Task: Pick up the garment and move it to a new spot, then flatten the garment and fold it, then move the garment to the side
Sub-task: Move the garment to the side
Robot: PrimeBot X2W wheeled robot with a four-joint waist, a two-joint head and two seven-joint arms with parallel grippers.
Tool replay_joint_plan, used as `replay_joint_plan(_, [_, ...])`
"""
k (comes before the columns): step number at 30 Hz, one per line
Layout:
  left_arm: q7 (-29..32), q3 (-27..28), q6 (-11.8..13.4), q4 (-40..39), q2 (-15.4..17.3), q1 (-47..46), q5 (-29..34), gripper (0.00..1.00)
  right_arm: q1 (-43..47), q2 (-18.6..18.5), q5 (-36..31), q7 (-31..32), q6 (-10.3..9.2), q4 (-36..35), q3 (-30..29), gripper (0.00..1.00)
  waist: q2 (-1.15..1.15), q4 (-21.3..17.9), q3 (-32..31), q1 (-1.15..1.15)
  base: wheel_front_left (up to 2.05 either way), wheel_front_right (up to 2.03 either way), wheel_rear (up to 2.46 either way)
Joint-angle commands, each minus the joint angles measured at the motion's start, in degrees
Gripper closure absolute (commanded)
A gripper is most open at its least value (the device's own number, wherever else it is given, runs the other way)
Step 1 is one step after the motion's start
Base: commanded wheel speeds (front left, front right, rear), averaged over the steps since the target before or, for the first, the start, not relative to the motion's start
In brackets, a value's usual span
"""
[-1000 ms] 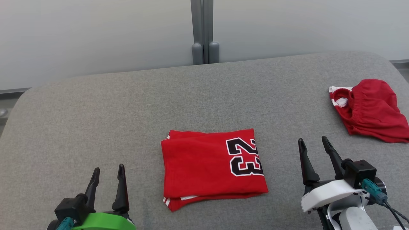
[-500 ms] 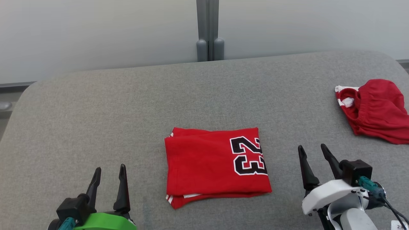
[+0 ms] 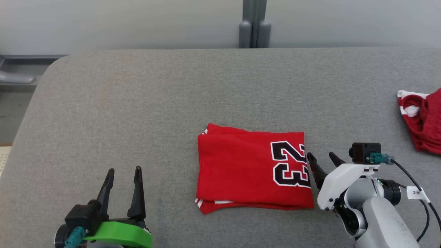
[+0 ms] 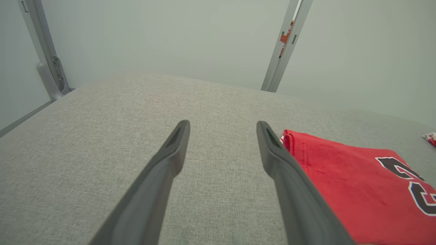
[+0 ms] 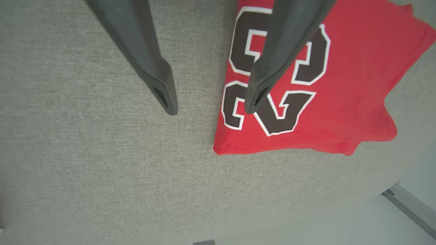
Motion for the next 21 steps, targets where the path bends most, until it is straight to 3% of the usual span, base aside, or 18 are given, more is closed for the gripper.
replay_joint_plan(1, [-0.02, 0.02, -0.21, -0.10, -0.19, -1.12, 0.67, 0.00, -1.26, -0.10, 0.67, 1.17, -0.01, 1.16, -0.23, 0.00, 0.00, 2.86, 2.24, 0.00, 0.00, 0.00, 0.00])
replay_joint_plan(11, [-0.02, 0.27, -0.60, 0.09, -0.95, -0.83, 1.11, 0.00, -2.52, 0.17, 3.56, 6.68, 0.01, 8.58, 2.04, 0.00, 0.00, 6.13, 3.48, 0.00, 0.00, 0.00, 0.00])
replay_joint_plan(12, [-0.02, 0.44, -0.58, 0.12, -0.97, -0.69, 1.14, 0.00, -2.53, 0.21, 3.76, 6.79, 0.02, 8.93, 2.47, 0.40, 0.00, 6.07, 3.37, 0.00, 0.00, 0.00, 0.00])
replay_joint_plan(14, [-0.02, 0.63, -0.64, 0.11, -0.99, -0.32, 1.45, 0.00, -2.78, 0.27, 4.20, 6.20, 0.01, 9.37, 3.30, 0.91, 0.00, 5.47, 3.01, 0.00, 0.00, 0.00, 0.00])
replay_joint_plan(15, [-0.02, 0.62, -0.71, 0.13, -1.00, -0.22, 1.46, 0.00, -2.94, 0.20, 4.10, 5.74, 0.01, 9.41, 3.34, 1.00, 0.00, 5.11, 2.88, 0.00, 0.00, 0.00, 0.00])
replay_joint_plan(21, [-0.02, 0.99, -0.93, -0.47, -0.62, 0.29, 1.99, 0.00, -5.15, -0.24, 2.26, 2.09, -0.07, 8.48, 2.39, 1.00, 0.00, 0.08, 2.52, 0.00, 0.00, 0.00, 0.00])
